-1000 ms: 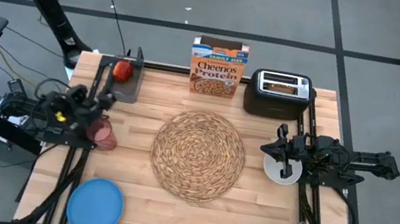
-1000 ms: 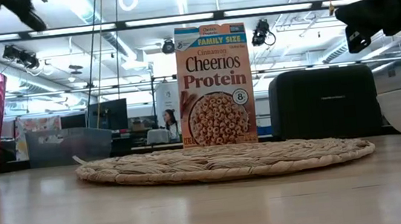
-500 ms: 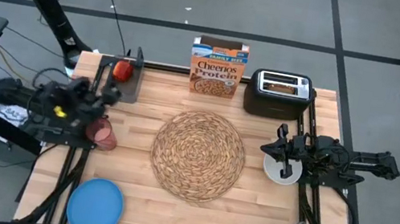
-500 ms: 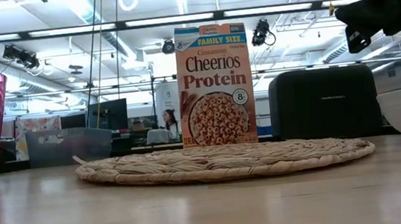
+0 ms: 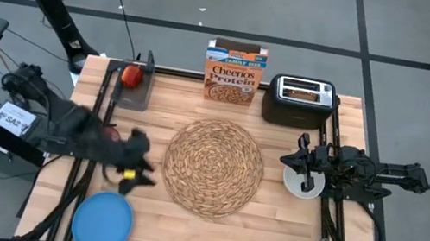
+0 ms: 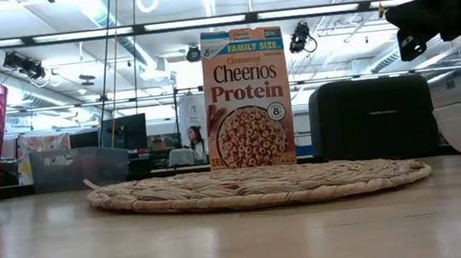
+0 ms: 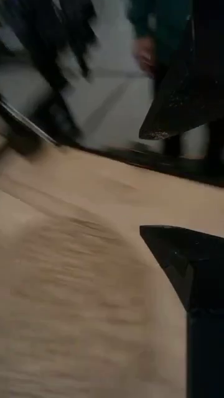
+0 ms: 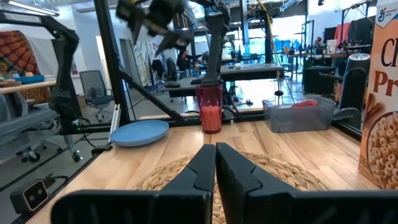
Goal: Arrange a breakfast setting
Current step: Put the blue plate on the brown table mat
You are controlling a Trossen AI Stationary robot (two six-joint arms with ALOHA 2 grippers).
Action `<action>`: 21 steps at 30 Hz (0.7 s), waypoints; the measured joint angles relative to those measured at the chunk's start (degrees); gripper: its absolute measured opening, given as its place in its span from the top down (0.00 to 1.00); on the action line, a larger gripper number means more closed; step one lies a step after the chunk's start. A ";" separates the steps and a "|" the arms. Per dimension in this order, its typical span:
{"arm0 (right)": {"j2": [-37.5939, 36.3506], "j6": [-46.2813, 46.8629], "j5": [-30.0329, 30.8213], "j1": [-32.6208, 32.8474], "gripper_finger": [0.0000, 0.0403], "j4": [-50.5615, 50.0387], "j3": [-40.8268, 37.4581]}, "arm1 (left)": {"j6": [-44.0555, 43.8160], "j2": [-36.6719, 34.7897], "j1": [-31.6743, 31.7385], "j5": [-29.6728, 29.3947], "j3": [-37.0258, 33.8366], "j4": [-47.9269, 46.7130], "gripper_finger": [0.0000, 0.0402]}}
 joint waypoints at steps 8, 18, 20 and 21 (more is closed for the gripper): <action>-0.01 0.00 -0.01 0.00 0.94 0.15 0.00 | -34.73 15.78 -11.91 7.27 6.07 -11.89 0.40; -0.01 0.00 -0.02 0.00 0.94 0.15 0.00 | -45.19 32.35 -15.62 16.34 6.04 -6.74 0.40; -0.01 0.00 -0.02 0.00 0.94 0.15 0.00 | -45.39 34.72 -15.84 17.26 6.04 -5.59 0.40; -0.01 0.00 -0.02 0.00 0.94 0.16 0.00 | -45.80 35.84 -15.88 17.87 6.04 -5.47 0.40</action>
